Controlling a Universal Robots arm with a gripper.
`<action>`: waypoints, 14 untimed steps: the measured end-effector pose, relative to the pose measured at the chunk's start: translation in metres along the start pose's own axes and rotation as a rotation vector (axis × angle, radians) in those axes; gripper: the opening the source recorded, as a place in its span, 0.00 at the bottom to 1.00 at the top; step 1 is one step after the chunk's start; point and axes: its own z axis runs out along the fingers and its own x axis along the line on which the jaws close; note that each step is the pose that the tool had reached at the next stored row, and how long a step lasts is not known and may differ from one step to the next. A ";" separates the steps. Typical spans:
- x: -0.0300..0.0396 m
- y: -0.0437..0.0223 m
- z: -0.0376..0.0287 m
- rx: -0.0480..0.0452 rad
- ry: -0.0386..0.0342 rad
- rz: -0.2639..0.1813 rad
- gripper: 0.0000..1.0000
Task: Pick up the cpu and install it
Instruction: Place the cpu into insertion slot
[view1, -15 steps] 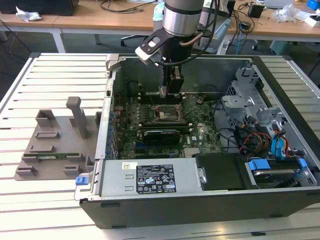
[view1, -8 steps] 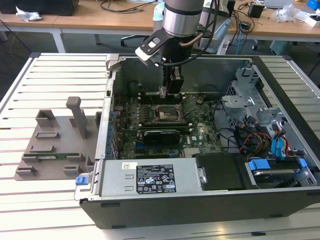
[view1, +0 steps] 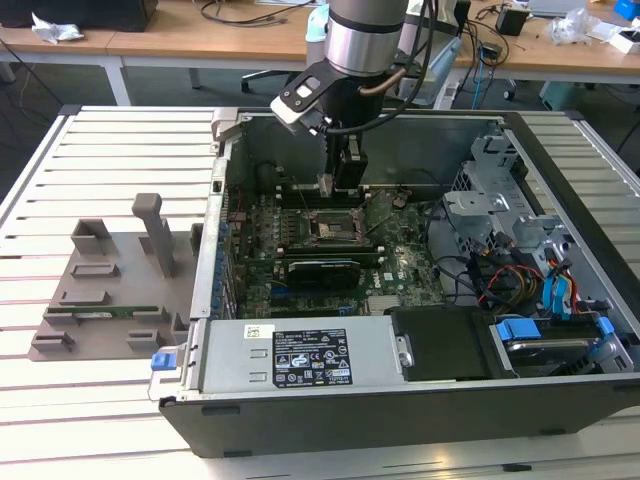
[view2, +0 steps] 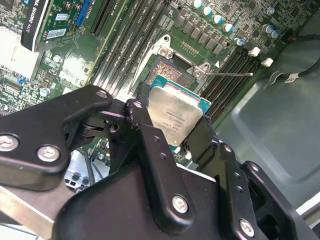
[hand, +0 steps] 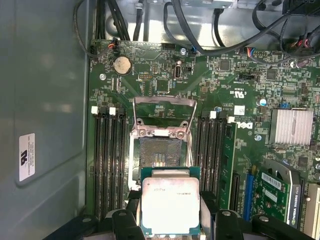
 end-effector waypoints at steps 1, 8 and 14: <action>0.0000 0.0000 0.0002 0.0000 0.0000 0.000 0.55; 0.0003 0.0002 0.0029 0.0000 -0.0018 0.000 0.55; 0.0009 0.0003 0.0047 0.0001 -0.0031 0.000 0.55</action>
